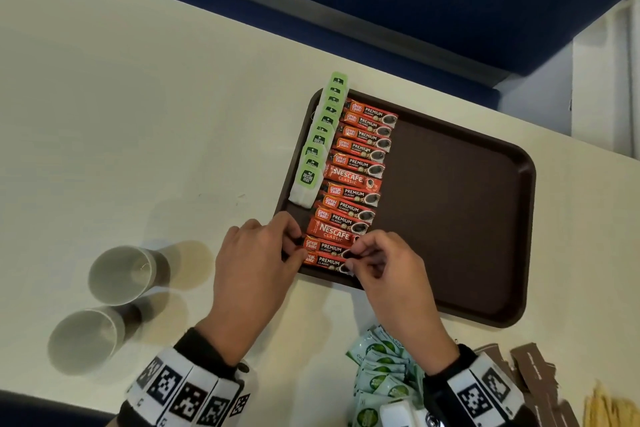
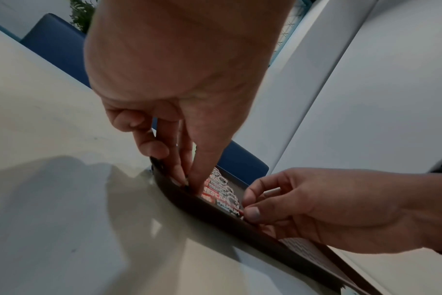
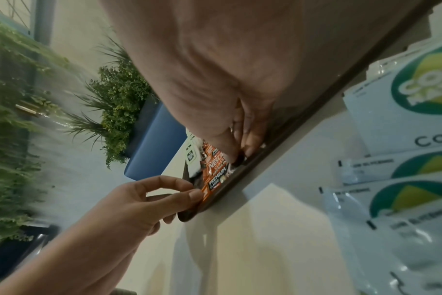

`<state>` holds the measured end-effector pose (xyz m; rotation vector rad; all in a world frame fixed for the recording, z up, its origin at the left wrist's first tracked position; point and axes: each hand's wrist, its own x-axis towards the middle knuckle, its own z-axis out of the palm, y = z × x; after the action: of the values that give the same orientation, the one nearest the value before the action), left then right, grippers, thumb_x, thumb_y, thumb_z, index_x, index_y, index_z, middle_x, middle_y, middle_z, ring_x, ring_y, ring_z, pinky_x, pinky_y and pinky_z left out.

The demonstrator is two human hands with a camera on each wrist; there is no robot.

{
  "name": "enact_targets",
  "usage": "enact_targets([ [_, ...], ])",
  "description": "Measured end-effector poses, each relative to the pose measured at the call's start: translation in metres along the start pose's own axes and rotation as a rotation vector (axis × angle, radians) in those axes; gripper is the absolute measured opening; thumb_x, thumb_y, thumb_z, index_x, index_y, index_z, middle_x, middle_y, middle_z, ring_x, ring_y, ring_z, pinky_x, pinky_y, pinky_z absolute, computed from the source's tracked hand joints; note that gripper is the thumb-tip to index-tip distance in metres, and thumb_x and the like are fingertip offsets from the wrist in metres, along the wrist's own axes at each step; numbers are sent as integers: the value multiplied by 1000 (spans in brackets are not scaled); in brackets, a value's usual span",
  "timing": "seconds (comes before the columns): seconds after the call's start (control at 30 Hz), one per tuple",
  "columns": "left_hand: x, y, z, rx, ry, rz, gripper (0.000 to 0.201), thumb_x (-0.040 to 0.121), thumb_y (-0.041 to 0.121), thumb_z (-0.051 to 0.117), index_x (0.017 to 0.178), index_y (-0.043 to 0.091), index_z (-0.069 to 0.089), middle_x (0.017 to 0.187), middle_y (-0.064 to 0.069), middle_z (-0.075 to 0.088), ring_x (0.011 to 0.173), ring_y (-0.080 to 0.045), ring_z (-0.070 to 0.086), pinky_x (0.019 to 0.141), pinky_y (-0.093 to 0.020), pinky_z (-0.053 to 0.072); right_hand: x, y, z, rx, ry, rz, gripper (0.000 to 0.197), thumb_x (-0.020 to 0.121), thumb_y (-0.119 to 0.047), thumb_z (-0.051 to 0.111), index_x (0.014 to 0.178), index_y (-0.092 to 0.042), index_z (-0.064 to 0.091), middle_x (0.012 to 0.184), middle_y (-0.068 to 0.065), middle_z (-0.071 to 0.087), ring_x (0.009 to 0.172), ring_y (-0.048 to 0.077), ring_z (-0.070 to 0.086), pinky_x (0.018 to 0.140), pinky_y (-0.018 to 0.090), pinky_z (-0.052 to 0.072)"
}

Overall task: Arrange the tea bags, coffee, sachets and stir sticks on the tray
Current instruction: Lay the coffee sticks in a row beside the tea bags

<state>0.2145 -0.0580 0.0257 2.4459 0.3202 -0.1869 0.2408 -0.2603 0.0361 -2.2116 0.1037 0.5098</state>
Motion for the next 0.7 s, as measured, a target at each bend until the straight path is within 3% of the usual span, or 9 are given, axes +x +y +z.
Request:
enact_targets([
  [0.17,2,0,0,77,-17,3,34,84,34,91,103,28,64,76,17,72,77,-11,55,77,-33,37,0,2,2,-45,17,-7,27,87,-5,86,92,-24,67,96,-8,63,84,5,63,68,13,50],
  [0.6,4,-1,-3,85,-44,4,33,80,39,94,97,29,66,76,18,70,75,-10,54,77,-34,35,-5,7,0,4,16,11,29,88,-4,85,95,-24,65,94,-6,65,79,3,60,68,13,50],
  [0.7,5,2,-9,64,-21,4,28,85,43,86,98,27,66,81,15,63,76,-13,57,78,-35,37,-9,7,-8,19,36,-6,26,90,-6,83,95,-25,66,94,-8,67,83,4,63,70,13,51],
])
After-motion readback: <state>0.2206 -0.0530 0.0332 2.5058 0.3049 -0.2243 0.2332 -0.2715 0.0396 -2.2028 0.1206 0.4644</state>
